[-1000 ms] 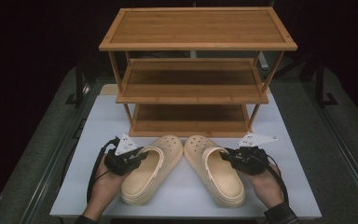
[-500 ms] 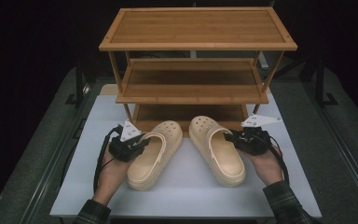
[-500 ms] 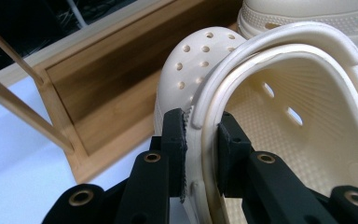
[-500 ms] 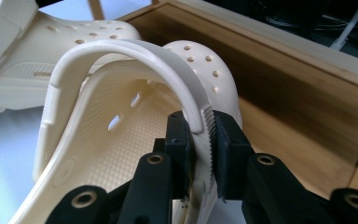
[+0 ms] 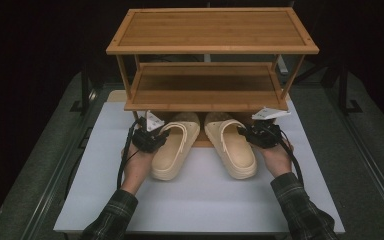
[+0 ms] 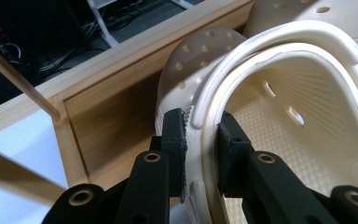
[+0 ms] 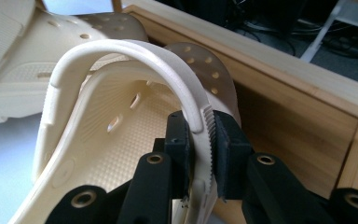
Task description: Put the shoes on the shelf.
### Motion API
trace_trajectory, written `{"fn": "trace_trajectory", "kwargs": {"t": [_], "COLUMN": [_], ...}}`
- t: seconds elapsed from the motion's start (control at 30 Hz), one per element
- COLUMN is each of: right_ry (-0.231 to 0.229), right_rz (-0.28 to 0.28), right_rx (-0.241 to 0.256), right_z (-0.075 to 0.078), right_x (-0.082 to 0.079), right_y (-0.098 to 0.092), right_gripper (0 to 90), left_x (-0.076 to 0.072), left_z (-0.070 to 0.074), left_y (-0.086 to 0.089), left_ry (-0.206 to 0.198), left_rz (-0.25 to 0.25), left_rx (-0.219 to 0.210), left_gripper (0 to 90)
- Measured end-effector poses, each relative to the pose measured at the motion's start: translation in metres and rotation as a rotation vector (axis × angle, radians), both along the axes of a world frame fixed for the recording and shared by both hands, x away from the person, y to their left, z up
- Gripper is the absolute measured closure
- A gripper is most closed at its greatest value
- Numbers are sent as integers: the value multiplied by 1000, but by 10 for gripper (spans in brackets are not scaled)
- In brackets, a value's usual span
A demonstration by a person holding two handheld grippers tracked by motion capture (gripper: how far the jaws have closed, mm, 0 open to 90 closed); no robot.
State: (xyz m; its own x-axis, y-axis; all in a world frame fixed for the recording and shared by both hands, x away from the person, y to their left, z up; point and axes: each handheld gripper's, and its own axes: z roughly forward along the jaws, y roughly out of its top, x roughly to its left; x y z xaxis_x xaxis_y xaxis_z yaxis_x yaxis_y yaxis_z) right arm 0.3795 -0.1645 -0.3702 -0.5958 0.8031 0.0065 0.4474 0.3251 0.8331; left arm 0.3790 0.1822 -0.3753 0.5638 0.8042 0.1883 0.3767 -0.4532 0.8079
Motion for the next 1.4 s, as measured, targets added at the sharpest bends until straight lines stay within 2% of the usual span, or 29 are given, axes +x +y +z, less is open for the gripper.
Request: {"fn": "trace_trajectory", "kwargs": {"t": [0.17, 0.3, 0.37, 0.53, 0.67, 0.9, 1.13, 1.2, 1.33, 1.4], "right_ry": [-10, -10, 4, -1, -2, -4, 10, 11, 32, 41], "right_rz": [-23, -45, -45, -53, -65, -96, -94, -92, -84, -81], "right_rx": [-8, -2, 3, -16, -29, -18, -24, -12, 6, 27], "right_z": [-7, -13, -14, -14, -17, -21, -24, -24, -23, -21], "right_x": [10, 17, 20, 25, 25, 26, 24, 24, 22, 19], "right_y": [4, 6, 7, 13, 16, 17, 13, 13, 13, 10], "right_gripper": [771, 771, 771, 769, 768, 764, 729, 641, 526, 471], "left_x": [10, 17, 20, 22, 21, 22, 22, 21, 15, 11], "left_z": [-7, -15, -17, -22, -24, -26, -29, -28, -22, -18], "left_y": [-10, -18, -21, -26, -25, -25, -20, -19, -14, -10], "left_ry": [-9, -10, -10, -1, -2, 2, 38, 52, 51, 66], "left_rz": [34, 53, 56, 64, 58, 57, 36, 28, -3, -19], "left_rx": [-18, -4, -16, -15, -35, -48, -59, -67, -82, -83], "left_gripper": [760, 760, 758, 753, 744, 728, 578, 512, 393, 337]}}
